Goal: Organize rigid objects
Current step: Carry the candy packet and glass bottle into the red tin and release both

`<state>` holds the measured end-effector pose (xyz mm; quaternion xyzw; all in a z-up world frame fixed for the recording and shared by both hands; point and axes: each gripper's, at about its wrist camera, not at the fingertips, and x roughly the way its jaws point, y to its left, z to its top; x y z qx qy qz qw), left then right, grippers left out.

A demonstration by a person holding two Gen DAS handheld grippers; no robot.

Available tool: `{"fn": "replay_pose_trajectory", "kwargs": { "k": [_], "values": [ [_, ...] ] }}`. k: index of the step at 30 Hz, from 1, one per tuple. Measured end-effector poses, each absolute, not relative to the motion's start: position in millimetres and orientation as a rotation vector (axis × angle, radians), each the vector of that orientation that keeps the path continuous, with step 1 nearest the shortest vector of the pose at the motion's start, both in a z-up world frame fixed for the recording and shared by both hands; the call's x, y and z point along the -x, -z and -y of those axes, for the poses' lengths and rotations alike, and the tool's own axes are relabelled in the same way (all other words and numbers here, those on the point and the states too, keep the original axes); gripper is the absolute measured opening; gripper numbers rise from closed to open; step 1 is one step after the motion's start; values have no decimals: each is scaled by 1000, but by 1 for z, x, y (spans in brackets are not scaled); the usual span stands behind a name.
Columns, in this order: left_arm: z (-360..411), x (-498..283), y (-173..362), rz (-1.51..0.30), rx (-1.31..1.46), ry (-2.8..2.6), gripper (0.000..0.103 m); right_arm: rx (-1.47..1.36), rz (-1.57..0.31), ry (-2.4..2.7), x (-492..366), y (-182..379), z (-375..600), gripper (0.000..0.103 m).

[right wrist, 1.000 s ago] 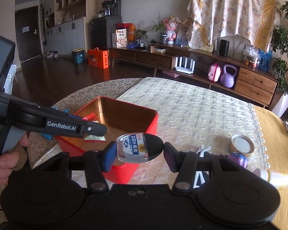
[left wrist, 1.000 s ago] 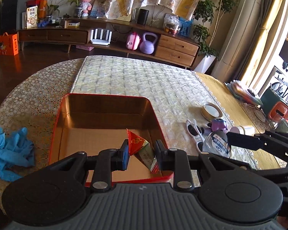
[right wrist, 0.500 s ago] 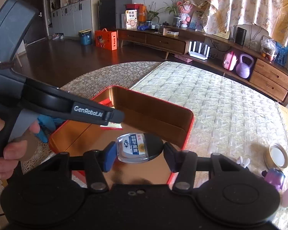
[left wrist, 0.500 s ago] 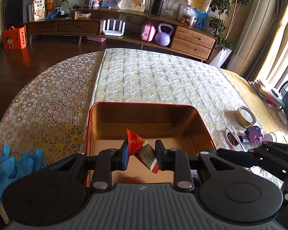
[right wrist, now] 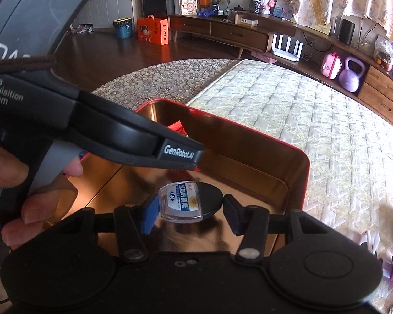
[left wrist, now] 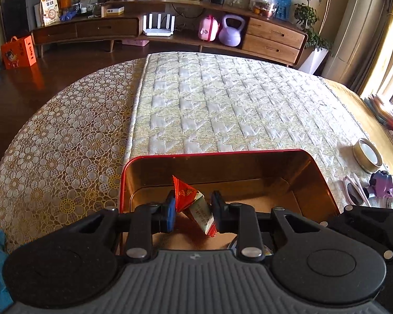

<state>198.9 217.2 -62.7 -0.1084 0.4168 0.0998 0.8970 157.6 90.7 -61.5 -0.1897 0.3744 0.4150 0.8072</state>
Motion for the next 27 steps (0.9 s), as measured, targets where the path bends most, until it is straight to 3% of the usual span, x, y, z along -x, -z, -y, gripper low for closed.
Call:
{"fn": "replay_pose_trajectory", "kwargs": {
  "k": [11,14,16,20,22,24,27],
  "values": [
    [-209,-203,66,-868,138,-217,27,430,-829,-878,-157,68,-95,53],
    [-210,-202,66,-866,146,-213,27,424,-826,-883,-159,65,-96,57],
    [-210,-201,66,-867,145,-210,27,423,-817,-885,-158,64,-95,65],
    [-211,-197,64,-867,164,-213,29,407,-811,-874,-155,60,-91,66],
    [-211,-195,63,-864,165,-213,36,385,-813,-871,-156,56,-89,67],
    [-210,-191,59,-847,166,-211,57,374,-805,-877,-155,52,-86,69],
    [-206,-185,53,-834,171,-220,58,362,-785,-879,-150,44,-78,70]
  ]
}}
